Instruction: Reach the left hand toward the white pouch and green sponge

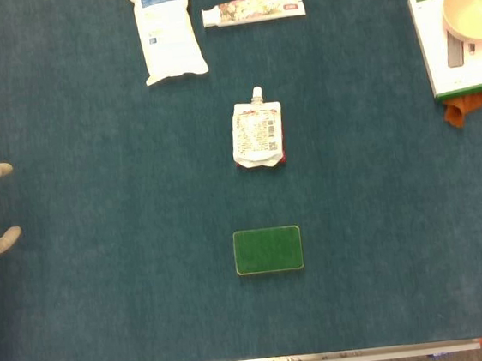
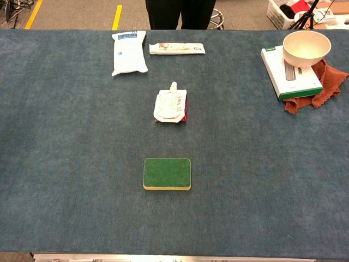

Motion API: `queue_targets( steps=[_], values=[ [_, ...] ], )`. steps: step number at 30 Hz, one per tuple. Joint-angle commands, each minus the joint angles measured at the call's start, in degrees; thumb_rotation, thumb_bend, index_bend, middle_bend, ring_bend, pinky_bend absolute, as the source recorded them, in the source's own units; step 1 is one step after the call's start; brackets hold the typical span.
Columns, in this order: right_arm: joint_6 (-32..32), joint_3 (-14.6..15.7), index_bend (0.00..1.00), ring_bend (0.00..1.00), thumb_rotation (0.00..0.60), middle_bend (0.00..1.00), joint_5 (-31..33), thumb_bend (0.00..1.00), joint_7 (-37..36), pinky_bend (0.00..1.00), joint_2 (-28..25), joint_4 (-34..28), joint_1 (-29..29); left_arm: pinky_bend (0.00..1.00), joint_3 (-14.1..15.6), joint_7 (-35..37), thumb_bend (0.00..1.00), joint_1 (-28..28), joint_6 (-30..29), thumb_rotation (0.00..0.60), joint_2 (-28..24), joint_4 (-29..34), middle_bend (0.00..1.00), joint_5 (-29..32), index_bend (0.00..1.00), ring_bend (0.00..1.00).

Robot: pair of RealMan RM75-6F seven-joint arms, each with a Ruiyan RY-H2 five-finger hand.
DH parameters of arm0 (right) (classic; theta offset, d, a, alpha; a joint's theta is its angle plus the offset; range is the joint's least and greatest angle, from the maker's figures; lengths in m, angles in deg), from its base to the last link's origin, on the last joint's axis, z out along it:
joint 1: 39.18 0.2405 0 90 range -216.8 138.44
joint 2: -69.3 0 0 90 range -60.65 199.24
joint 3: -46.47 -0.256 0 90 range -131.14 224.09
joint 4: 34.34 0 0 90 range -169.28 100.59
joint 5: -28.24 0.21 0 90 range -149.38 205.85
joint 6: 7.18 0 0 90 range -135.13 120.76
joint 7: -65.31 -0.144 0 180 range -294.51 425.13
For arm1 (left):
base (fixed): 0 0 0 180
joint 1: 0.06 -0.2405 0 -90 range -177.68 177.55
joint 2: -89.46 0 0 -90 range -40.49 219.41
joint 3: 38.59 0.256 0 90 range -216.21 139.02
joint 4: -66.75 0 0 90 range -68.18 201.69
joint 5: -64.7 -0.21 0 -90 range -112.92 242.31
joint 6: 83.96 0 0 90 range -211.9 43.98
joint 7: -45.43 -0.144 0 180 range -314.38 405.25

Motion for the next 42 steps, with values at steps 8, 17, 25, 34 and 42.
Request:
queue_targets(
  steps=[8, 17, 25, 34, 42],
  values=[
    [0.2, -0.06, 0.56, 0.32, 0.6, 0.3, 0.14, 0.05, -0.1, 0.49, 0.0, 0.12, 0.06, 0.15, -0.45, 0.11, 0.0, -0.17, 0.74, 0.6, -0.03, -0.1, 0.05, 0.27, 0.26, 0.06],
    [0.54, -0.1, 0.56, 0.32, 0.6, 0.3, 0.33, 0.05, -0.29, 0.49, 0.03, 0.27, 0.18, 0.16, -0.77, 0.19, 0.0, -0.29, 1.46, 0.6, -0.11, -0.27, 0.05, 0.61, 0.26, 0.06],
    [0.53, -0.06, 0.56, 0.32, 0.6, 0.3, 0.21, 0.05, -0.39, 0.49, 0.11, 0.35, 0.22, 0.16, -0.93, -0.05, 0.0, -0.48, 1.5, 0.6, -0.18, -0.1, 0.05, 0.49, 0.26, 0.06],
    [0.1, -0.17, 0.56, 0.32, 0.6, 0.3, 0.03, 0.05, -0.5, 0.49, 0.05, 0.36, 0.15, 0.16, -0.66, 6.03, 0.0, -0.29, 1.72, 0.508, -0.58, 0.45, 0.07, -0.46, 0.26, 0.06],
    [0.03, -0.16, 0.56, 0.32, 0.6, 0.3, -0.11, 0.05, -0.59, 0.49, 0.02, 0.31, 0.17, 0.06, 0.39, 10.53, 0.0, 0.05, 4.04, 0.221, -2.1, 1.33, 0.02, -0.5, 0.17, 0.02]
  ],
)
